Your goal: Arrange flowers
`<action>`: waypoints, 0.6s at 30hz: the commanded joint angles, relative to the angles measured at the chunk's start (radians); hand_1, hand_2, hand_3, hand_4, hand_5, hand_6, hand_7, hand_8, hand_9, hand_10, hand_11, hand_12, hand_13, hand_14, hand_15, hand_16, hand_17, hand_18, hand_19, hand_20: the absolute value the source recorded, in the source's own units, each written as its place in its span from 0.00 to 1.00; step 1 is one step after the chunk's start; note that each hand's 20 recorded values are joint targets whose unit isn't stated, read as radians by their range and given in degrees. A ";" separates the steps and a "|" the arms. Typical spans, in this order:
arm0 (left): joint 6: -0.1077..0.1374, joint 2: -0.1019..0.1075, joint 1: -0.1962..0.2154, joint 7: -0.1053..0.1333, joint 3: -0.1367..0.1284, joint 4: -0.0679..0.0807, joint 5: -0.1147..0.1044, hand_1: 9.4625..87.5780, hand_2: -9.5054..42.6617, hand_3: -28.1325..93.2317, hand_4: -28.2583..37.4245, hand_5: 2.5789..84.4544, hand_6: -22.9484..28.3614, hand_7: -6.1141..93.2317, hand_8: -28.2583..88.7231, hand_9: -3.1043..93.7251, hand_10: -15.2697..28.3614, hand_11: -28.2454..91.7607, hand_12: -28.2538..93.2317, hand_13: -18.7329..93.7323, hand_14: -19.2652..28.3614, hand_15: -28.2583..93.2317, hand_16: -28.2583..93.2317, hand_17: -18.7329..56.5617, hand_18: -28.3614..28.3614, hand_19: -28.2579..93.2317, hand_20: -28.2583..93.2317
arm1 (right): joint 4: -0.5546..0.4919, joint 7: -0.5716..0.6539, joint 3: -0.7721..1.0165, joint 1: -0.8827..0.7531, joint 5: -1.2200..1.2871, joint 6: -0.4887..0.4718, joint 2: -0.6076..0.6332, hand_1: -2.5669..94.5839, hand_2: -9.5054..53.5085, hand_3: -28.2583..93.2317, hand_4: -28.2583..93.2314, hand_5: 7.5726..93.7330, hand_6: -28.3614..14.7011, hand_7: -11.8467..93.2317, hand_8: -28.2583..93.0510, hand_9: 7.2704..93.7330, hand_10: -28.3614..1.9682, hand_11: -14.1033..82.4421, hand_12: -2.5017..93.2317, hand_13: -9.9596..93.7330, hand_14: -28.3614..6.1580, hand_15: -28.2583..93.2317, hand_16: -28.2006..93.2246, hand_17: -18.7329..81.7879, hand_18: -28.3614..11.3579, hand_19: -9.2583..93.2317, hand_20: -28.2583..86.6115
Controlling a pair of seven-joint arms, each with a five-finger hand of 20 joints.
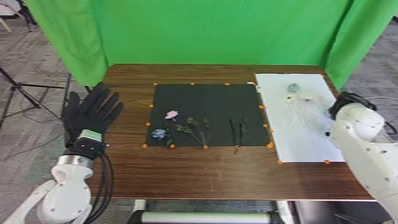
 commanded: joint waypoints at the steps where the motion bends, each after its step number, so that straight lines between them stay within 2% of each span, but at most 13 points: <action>1: -0.005 -0.008 0.001 -0.007 0.002 -0.005 0.007 0.16 0.52 0.80 0.00 0.44 0.57 0.19 0.17 0.35 0.64 0.38 0.32 0.37 0.69 0.50 0.17 0.18 0.74 0.52 0.31 | 0.002 -0.057 -0.035 -0.065 -0.024 0.003 -0.018 0.67 0.08 0.81 0.00 0.65 0.64 0.31 0.20 0.75 0.62 0.24 0.28 0.78 0.68 0.59 0.53 0.57 0.25 0.88 0.50; 2: -0.005 -0.010 -0.003 -0.010 0.003 -0.003 0.009 0.16 0.52 0.80 0.00 0.44 0.58 0.19 0.17 0.35 0.64 0.38 0.32 0.37 0.69 0.50 0.17 0.18 0.74 0.52 0.31 | -0.004 -0.063 -0.032 -0.075 -0.036 0.010 -0.018 0.68 0.08 0.80 0.00 0.67 0.63 0.34 0.21 0.80 0.65 0.22 0.34 0.78 0.69 0.59 0.54 0.57 0.26 0.87 0.51; 5: -0.007 -0.010 -0.003 -0.011 0.003 -0.004 0.010 0.17 0.52 0.80 0.00 0.44 0.58 0.18 0.17 0.35 0.64 0.38 0.32 0.37 0.69 0.50 0.17 0.18 0.74 0.52 0.31 | -0.019 -0.074 -0.032 -0.097 -0.050 0.048 -0.018 0.68 0.07 0.80 0.00 0.72 0.65 0.40 0.24 0.88 0.63 0.27 0.45 0.79 0.67 0.60 0.54 0.57 0.25 0.86 0.53; 10: -0.005 -0.011 -0.002 -0.008 0.003 -0.003 0.007 0.17 0.51 0.80 0.00 0.44 0.58 0.19 0.17 0.35 0.64 0.38 0.32 0.37 0.69 0.50 0.17 0.18 0.74 0.52 0.31 | -0.063 -0.076 -0.040 -0.136 -0.088 0.149 -0.004 0.68 0.06 0.80 0.00 0.74 0.64 0.42 0.25 0.89 0.61 0.28 0.48 0.80 0.65 0.61 0.55 0.57 0.24 0.86 0.53; 13: -0.001 -0.010 0.004 -0.006 0.002 -0.008 0.002 0.17 0.51 0.80 0.00 0.44 0.58 0.19 0.17 0.35 0.64 0.38 0.32 0.37 0.69 0.50 0.17 0.18 0.74 0.52 0.32 | -0.097 -0.048 -0.048 -0.150 -0.116 0.211 0.000 0.67 0.05 0.81 0.00 0.74 0.64 0.43 0.25 0.90 0.61 0.28 0.48 0.80 0.65 0.61 0.55 0.57 0.24 0.86 0.54; 15: 0.009 -0.008 0.005 0.000 0.005 -0.011 -0.008 0.17 0.51 0.80 0.00 0.44 0.58 0.19 0.17 0.35 0.64 0.38 0.32 0.37 0.69 0.50 0.17 0.17 0.74 0.53 0.32 | -0.126 -0.022 -0.045 -0.153 -0.125 0.190 -0.001 0.66 0.04 0.84 0.00 0.74 0.62 0.43 0.25 0.89 0.62 0.27 0.47 0.80 0.67 0.60 0.56 0.58 0.23 0.86 0.54; 17: 0.035 -0.007 0.002 0.009 0.010 -0.015 -0.019 0.17 0.51 0.80 0.00 0.44 0.58 0.19 0.17 0.35 0.64 0.38 0.32 0.37 0.69 0.50 0.17 0.17 0.74 0.53 0.32 | -0.164 0.004 -0.034 -0.157 -0.089 0.123 0.002 0.65 0.00 0.86 0.00 0.67 0.58 0.41 0.24 0.84 0.61 0.26 0.43 0.78 0.70 0.61 0.56 0.58 0.22 0.87 0.54; 18: 0.037 -0.007 0.005 0.012 0.008 -0.016 -0.018 0.17 0.51 0.81 0.00 0.44 0.58 0.19 0.17 0.35 0.64 0.39 0.32 0.37 0.69 0.51 0.17 0.17 0.74 0.53 0.32 | -0.179 0.009 -0.030 -0.156 -0.086 0.088 0.003 0.64 0.00 0.86 0.00 0.65 0.58 0.40 0.24 0.82 0.60 0.26 0.43 0.78 0.70 0.61 0.55 0.58 0.23 0.87 0.53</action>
